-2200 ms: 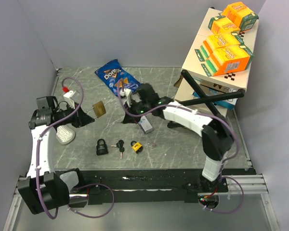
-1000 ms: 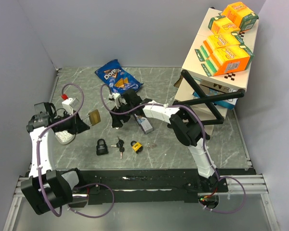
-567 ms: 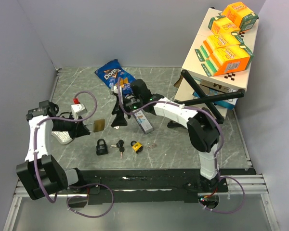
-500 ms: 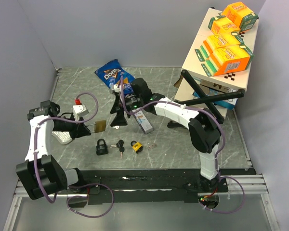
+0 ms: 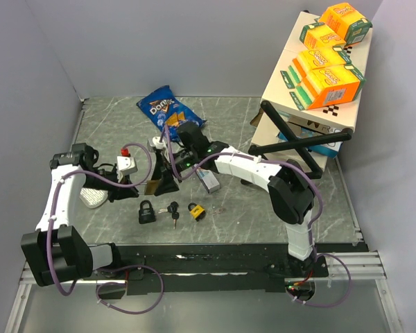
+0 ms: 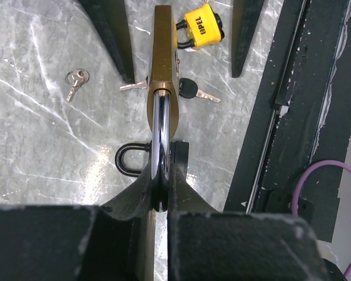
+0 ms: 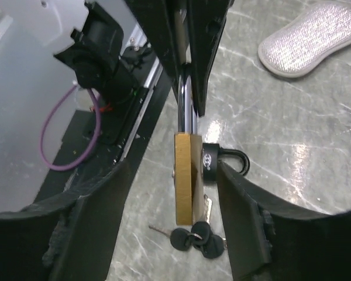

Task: Lock with the key
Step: Place the lock at the center of the board.

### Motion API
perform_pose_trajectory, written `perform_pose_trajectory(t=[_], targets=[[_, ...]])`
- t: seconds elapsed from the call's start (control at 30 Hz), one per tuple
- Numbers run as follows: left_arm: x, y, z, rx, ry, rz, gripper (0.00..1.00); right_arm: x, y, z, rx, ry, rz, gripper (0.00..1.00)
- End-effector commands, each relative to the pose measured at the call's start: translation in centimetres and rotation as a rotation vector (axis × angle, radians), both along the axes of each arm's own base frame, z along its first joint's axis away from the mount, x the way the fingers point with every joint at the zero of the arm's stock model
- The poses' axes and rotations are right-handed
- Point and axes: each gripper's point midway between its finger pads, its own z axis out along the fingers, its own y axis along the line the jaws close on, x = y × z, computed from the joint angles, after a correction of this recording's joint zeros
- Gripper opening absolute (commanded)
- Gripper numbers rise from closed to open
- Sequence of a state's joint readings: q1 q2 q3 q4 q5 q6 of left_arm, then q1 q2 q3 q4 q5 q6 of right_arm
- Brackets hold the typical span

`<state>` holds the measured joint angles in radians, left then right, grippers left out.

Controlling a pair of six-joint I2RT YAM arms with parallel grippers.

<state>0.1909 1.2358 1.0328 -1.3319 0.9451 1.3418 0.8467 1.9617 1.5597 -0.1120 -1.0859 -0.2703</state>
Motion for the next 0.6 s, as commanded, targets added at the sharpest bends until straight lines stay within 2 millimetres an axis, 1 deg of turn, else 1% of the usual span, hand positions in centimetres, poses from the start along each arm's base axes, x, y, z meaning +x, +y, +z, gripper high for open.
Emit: perform_pose_trajectory(t=[0.0,0.07,0.1,0.13,0.17,0.2,0.23,0.27,0.3,0.33,0.37,0.4,0.43,0.47,0.5,0.53,0.57], targets=[[1.0,-1.6,3.1,-0.125,-0.076,-0.020,0.01,-0.4,0.0,0.9,0.027,-0.085,0.038,0.57],[1.5,-1.6,3.5,-0.127,-0.084,-0.018,0.02,-0.1,-0.1,0.5,0.019,-0.098,0.022,0.46],[1.5,-1.6,3.6,-0.130,-0.082,-0.018,0.02,-0.1,0.0,0.7,0.027,-0.101,0.016,0.34],[1.5,-1.7,3.6,-0.133,-0.078,-0.019,0.04,0.0,0.0,0.8,0.031,-0.105,0.008,0.25],[1.6,-1.7,3.7,-0.132,-0.076,-0.019,0.07,0.1,0.0,1.0,0.034,-0.110,-0.003,0.14],[1.7,-1.8,3.8,-0.141,-0.055,0.002,0.13,0.4,0.2,1.4,0.047,-0.112,-0.021,0.00],[2.0,-1.8,3.9,-0.148,-0.044,0.024,0.23,0.6,0.3,1.6,0.051,-0.112,-0.038,0.00],[2.4,-1.7,4.2,-0.154,-0.036,0.052,0.41,0.9,0.1,1.7,0.052,-0.108,-0.057,0.00],[3.0,-1.7,4.5,-0.175,-0.007,0.102,0.46,1.2,0.1,1.8,0.044,-0.079,-0.083,0.00],[3.3,-1.6,4.9,-0.192,0.001,0.130,0.52,2.4,0.0,2.6,0.075,-0.088,-0.120,0.00],[3.8,-1.0,5.4,-0.211,-0.003,0.182,0.70,2.8,-0.3,2.7,0.075,-0.069,-0.146,0.00],[5.2,-0.5,6.3,-0.253,0.014,0.270,0.80,3.5,-0.4,3.2,0.074,-0.024,-0.195,0.00],[5.8,0.0,6.6,-0.277,0.034,0.332,0.92,5.1,-0.8,4.0,0.104,-0.027,-0.245,0.00],[6.3,0.6,7.5,-0.323,0.113,0.458,0.96,5.8,-1.1,4.5,0.116,-0.015,-0.286,0.00],[8.0,1.4,8.6,-0.333,0.062,0.514,0.96,6.9,-1.4,5.0,0.113,0.045,-0.364,0.00],[9.2,2.5,8.9,-0.323,0.065,0.616,0.96,7.8,-1.7,5.5,0.127,0.061,-0.413,0.00],[9.8,2.8,10.0,-0.404,0.178,0.760,0.96,8.9,-2.2,6.7,0.169,0.059,-0.459,0.00]])
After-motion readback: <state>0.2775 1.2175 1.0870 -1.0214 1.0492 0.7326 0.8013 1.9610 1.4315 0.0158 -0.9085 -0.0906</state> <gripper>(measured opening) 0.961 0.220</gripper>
